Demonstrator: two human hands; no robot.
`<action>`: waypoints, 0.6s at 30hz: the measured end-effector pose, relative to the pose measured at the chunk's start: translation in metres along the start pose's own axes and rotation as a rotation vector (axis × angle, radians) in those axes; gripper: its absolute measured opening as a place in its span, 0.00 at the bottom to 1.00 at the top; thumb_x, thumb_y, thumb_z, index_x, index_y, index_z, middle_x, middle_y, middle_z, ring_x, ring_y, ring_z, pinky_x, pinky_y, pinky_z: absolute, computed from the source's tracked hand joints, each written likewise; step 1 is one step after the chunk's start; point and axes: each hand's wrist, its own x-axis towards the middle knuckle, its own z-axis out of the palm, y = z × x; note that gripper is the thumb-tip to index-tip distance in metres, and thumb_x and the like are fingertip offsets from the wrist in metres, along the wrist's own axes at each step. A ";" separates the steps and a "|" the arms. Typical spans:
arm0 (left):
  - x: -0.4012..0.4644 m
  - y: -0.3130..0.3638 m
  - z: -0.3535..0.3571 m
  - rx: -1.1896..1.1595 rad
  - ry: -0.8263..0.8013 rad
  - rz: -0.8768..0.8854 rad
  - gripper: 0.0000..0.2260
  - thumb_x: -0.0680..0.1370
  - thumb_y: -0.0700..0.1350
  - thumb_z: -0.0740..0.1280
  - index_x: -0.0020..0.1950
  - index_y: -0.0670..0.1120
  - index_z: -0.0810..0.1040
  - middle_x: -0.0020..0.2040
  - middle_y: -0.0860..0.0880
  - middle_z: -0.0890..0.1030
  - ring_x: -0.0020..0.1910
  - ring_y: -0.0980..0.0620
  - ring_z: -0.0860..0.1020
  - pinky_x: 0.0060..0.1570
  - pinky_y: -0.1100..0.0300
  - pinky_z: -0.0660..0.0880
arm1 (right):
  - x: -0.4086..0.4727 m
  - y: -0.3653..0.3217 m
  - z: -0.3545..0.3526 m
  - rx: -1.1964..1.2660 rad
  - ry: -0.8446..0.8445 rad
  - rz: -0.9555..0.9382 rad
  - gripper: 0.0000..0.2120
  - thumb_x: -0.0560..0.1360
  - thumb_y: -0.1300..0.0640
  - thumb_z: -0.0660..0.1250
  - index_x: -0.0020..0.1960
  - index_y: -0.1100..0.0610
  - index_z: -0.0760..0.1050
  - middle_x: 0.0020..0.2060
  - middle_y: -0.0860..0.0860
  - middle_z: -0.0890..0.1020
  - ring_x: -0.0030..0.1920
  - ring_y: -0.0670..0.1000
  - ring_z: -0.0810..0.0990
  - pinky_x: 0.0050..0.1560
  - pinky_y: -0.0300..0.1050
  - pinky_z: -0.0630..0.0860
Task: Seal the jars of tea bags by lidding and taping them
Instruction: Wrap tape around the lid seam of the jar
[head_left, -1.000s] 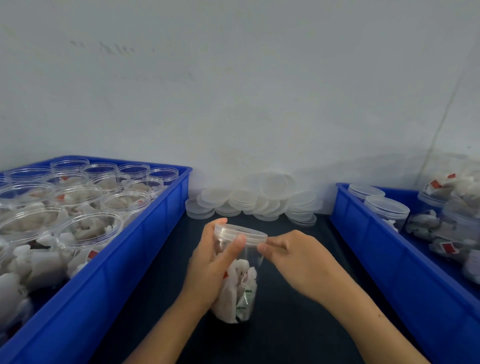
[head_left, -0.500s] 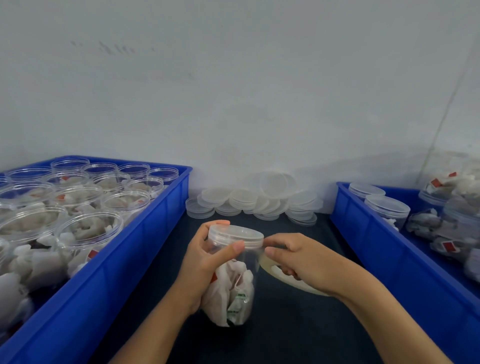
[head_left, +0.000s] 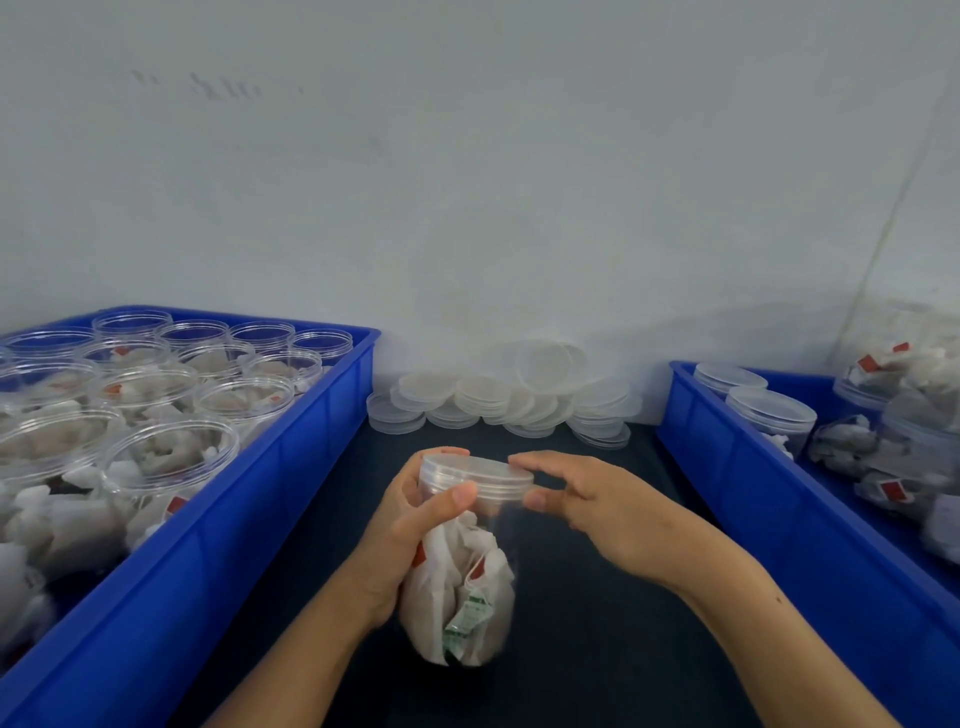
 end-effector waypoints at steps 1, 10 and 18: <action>0.000 -0.001 0.000 -0.012 0.013 -0.017 0.46 0.49 0.62 0.82 0.62 0.47 0.73 0.52 0.42 0.83 0.47 0.45 0.83 0.43 0.57 0.80 | 0.001 0.000 0.001 0.014 0.000 -0.001 0.21 0.81 0.47 0.59 0.73 0.40 0.64 0.67 0.42 0.72 0.62 0.44 0.71 0.67 0.50 0.68; 0.000 -0.005 0.005 0.301 0.199 0.168 0.18 0.71 0.61 0.67 0.53 0.51 0.79 0.54 0.42 0.78 0.51 0.48 0.79 0.55 0.50 0.77 | 0.000 -0.003 0.005 -0.026 0.092 0.056 0.19 0.81 0.46 0.59 0.72 0.45 0.69 0.59 0.43 0.78 0.54 0.43 0.77 0.61 0.43 0.71; -0.003 0.000 0.020 0.686 0.368 0.188 0.26 0.67 0.74 0.55 0.53 0.58 0.74 0.45 0.58 0.80 0.44 0.61 0.80 0.47 0.56 0.78 | -0.008 -0.024 0.021 -0.240 0.276 0.067 0.16 0.83 0.46 0.53 0.66 0.48 0.71 0.48 0.46 0.81 0.48 0.47 0.79 0.49 0.43 0.76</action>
